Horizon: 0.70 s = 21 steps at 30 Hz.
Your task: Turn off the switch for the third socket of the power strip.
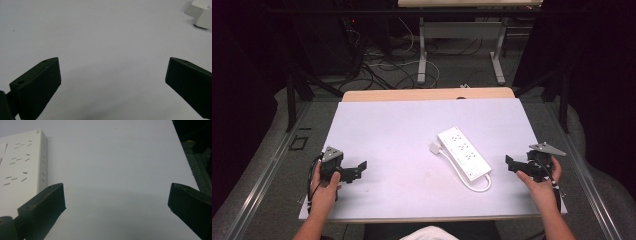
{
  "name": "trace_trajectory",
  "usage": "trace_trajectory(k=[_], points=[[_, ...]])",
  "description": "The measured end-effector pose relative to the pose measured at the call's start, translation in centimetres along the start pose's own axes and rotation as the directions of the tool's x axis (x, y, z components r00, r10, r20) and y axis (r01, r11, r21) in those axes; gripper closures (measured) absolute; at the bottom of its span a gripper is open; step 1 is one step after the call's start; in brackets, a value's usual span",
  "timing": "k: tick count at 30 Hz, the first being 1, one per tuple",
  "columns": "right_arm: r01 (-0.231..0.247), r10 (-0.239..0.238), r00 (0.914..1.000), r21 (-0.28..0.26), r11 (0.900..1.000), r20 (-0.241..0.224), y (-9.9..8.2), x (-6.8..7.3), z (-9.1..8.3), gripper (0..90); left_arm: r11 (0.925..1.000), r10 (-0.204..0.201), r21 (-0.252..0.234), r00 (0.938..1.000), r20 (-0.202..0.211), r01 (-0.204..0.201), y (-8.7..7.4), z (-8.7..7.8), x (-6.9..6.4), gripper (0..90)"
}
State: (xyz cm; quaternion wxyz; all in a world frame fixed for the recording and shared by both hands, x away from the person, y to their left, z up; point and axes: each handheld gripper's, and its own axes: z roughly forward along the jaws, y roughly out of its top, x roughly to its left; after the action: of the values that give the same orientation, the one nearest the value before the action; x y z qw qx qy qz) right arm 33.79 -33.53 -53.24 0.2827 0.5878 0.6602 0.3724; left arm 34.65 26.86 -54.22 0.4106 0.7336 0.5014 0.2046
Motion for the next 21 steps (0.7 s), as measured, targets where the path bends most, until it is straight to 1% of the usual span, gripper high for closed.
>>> trace_trajectory(k=[3,4,5,6,9,10,11,13,14,15,16,18,21], points=[[0.029,-0.029,0.9995,0.001,0.9996,0.014,-0.1,0.2,0.2,0.6,0.9999,-0.009,0.005,1.0000,0.002,0.009,0.0,0.0,0.1,0.2],[0.041,-0.041,0.9988,-0.015,0.9990,0.026,-0.1,0.2,0.3,0.6,0.9999,-0.011,0.005,0.9999,0.000,0.011,0.0,0.0,0.1,0.2],[0.041,-0.041,0.9990,-0.008,0.9991,0.020,0.0,0.2,0.2,0.6,1.0000,-0.008,0.005,1.0000,0.001,0.008,0.0,0.1,0.1,0.2],[0.047,-0.047,0.9987,-0.012,0.9988,0.019,0.0,0.2,0.3,0.6,0.9999,-0.013,-0.003,0.9999,-0.002,0.013,0.0,0.1,0.1,0.3],[0.054,-0.053,0.9985,-0.019,0.9984,0.013,0.1,0.2,0.5,0.3,0.9999,-0.015,0.002,0.9999,-0.002,0.015,-0.1,0.2,0.1,0.3],[0.058,-0.058,0.9982,-0.019,0.9981,0.011,0.1,0.2,0.6,0.3,0.9999,-0.016,-0.005,0.9999,-0.006,0.016,-0.1,0.2,0.0,0.3],[0.061,-0.061,0.9981,-0.018,0.9980,0.001,0.1,0.2,0.8,0.4,0.9999,-0.014,-0.001,0.9999,-0.003,0.014,0.0,0.2,0.1,0.3],[0.056,-0.056,0.9984,-0.003,0.9985,-0.013,0.1,0.2,1.0,0.8,0.9998,-0.018,-0.002,0.9998,-0.004,0.018,-0.1,0.2,0.1,0.3],[0.073,-0.073,0.9972,0.002,0.9973,-0.016,0.2,0.1,1.0,0.8,0.9999,-0.014,0.005,0.9999,-0.005,0.014,-0.1,0.3,0.2,0.3],[0.077,-0.076,0.9967,0.010,0.9970,-0.026,0.2,0.2,1.1,1.7,0.9999,-0.013,0.000,0.9999,-0.008,0.013,-0.2,0.3,0.1,0.3],[0.086,-0.085,0.9955,0.022,0.9960,-0.041,0.3,0.1,1.2,4.1,0.9999,-0.016,-0.003,0.9998,-0.009,0.016,-0.2,0.3,0.1,0.3],[0.100,-0.098,0.9935,0.035,0.9944,-0.058,0.3,0.3,1.3,8.6,0.9999,-0.015,0.007,0.9998,-0.008,0.016,-0.3,0.2,0.1,0.3],[0.133,-0.130,0.9899,0.050,0.9898,-0.055,0.4,0.7,1.4,10.5,0.9998,-0.016,0.008,0.9998,-0.015,0.016,-0.2,0.0,0.1,0.3]])
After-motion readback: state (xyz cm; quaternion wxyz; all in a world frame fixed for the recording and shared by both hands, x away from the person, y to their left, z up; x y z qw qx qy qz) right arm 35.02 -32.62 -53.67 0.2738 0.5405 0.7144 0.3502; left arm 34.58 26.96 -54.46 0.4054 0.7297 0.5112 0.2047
